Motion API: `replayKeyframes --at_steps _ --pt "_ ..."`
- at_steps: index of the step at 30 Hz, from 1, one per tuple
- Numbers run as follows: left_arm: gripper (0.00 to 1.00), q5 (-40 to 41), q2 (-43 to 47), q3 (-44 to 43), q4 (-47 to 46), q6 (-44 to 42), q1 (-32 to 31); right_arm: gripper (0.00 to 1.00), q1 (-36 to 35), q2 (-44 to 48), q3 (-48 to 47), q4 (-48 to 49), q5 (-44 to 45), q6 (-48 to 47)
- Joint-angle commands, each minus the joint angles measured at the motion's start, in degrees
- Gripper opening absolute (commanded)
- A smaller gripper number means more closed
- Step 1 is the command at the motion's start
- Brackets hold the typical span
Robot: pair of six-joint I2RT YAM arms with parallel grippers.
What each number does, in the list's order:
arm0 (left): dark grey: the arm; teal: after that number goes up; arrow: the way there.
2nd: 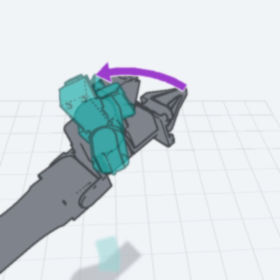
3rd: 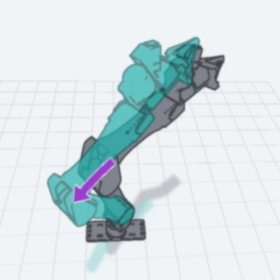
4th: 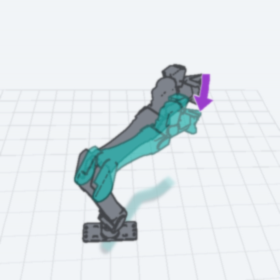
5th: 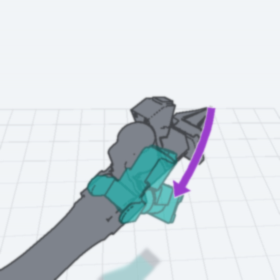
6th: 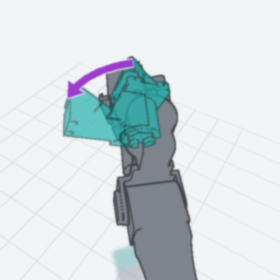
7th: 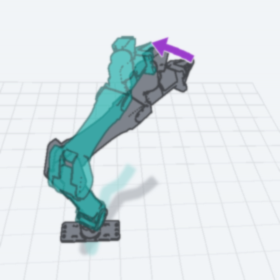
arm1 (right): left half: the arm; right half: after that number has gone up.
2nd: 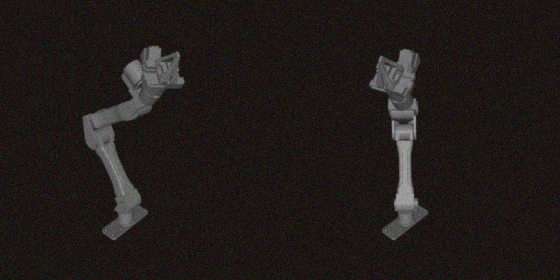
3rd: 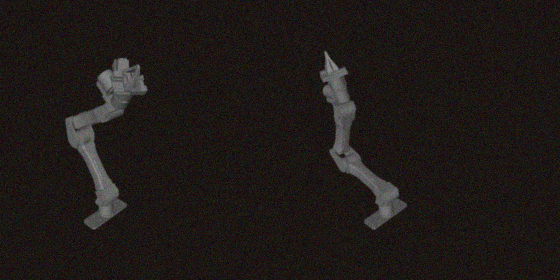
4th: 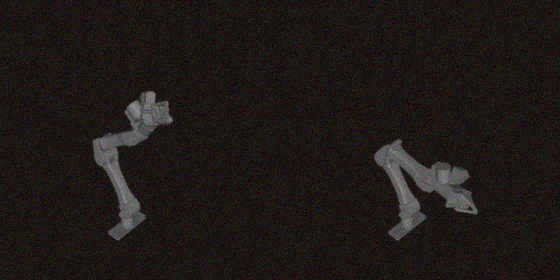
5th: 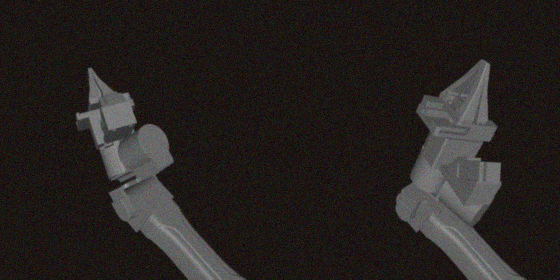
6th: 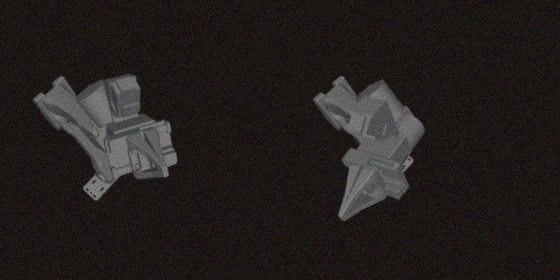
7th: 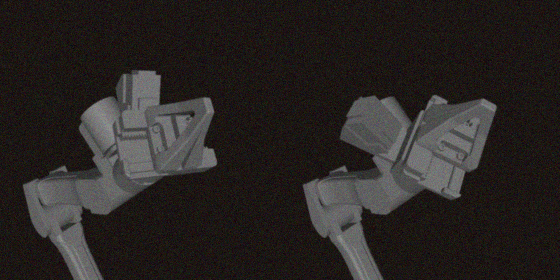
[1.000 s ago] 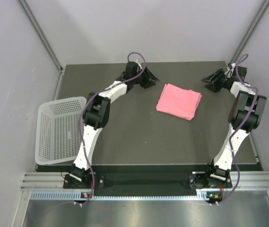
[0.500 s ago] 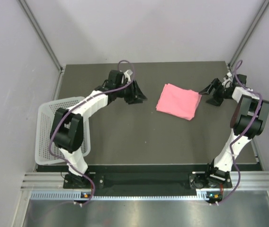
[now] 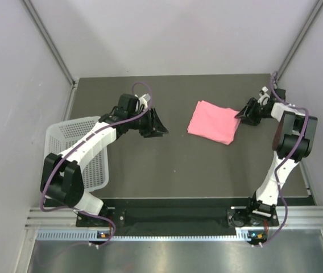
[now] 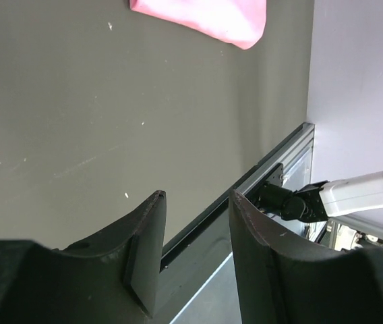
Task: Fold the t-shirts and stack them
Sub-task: Neatly place the folded tshirt to the corner
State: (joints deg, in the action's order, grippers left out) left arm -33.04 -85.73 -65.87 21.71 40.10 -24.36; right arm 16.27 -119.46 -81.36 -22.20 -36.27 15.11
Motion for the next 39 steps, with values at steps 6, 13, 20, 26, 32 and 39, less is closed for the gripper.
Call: replayKeyframes --at_steps 6,13,20,26,32,39 --pt "0.47 -0.2 0.4 -1.9 0.4 -0.7 0.1 0.40 -4.6 -4.1 -3.7 1.6 9.4 -0.6" --pt "0.47 1.7 2.0 1.7 2.7 -2.7 0.1 0.00 -5.0 -4.3 -10.5 -5.0 22.7 -4.6" --pt "0.47 3.2 0.9 1.7 7.3 -5.4 0.1 0.00 -4.6 -7.9 -24.9 -9.6 32.8 -19.9" --pt "0.45 5.4 1.4 4.2 7.8 -5.3 -0.4 0.00 -3.3 -17.6 -43.2 -9.9 32.6 -23.8" --pt "0.44 6.1 -2.7 1.0 8.2 -4.4 -0.5 0.00 0.1 -25.1 -52.0 -3.7 31.6 -19.4" --pt "0.44 5.6 -8.2 -2.9 5.9 -1.3 -1.2 0.00 2.2 -27.8 -52.9 4.8 29.9 -12.0"
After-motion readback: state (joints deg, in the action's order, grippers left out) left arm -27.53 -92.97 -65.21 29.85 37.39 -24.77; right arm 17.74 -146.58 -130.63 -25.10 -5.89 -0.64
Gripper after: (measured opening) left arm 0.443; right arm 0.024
